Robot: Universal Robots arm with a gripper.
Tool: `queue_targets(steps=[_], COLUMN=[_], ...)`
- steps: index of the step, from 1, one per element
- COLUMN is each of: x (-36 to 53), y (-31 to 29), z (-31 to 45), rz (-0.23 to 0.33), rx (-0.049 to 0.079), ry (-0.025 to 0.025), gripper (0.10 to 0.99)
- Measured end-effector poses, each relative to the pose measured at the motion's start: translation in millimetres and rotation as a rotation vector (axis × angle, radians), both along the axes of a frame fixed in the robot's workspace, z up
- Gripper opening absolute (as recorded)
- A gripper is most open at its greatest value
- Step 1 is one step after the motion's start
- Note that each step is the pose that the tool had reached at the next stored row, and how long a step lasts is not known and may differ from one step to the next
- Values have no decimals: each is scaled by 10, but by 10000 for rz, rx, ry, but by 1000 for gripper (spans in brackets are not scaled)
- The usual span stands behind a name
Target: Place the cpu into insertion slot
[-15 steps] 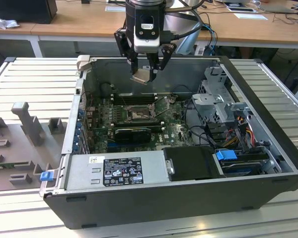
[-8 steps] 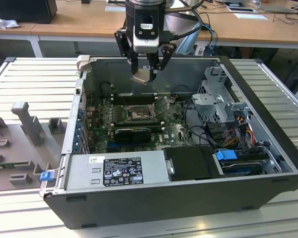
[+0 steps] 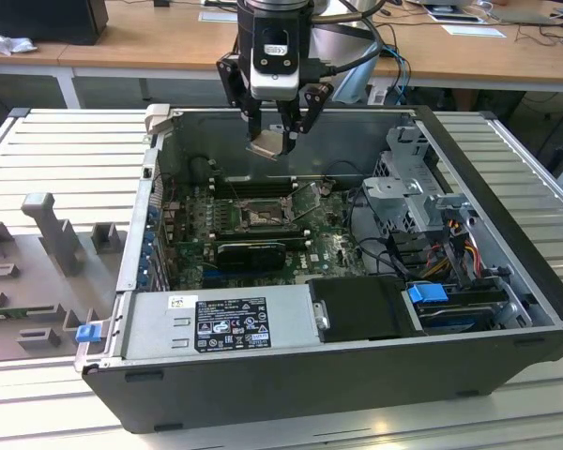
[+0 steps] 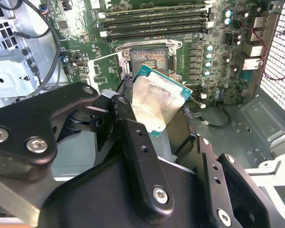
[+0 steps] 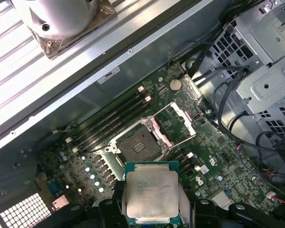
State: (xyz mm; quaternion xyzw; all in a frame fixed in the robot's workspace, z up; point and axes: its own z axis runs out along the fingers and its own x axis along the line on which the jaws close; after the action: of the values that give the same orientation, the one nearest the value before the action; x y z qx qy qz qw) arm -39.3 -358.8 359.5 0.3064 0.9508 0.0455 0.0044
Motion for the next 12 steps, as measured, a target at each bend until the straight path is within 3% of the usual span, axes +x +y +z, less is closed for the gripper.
queue_targets(steps=[12], x=[0], y=[0], z=[-1], rz=[-188], rx=[0], ry=[0], gripper=[529])
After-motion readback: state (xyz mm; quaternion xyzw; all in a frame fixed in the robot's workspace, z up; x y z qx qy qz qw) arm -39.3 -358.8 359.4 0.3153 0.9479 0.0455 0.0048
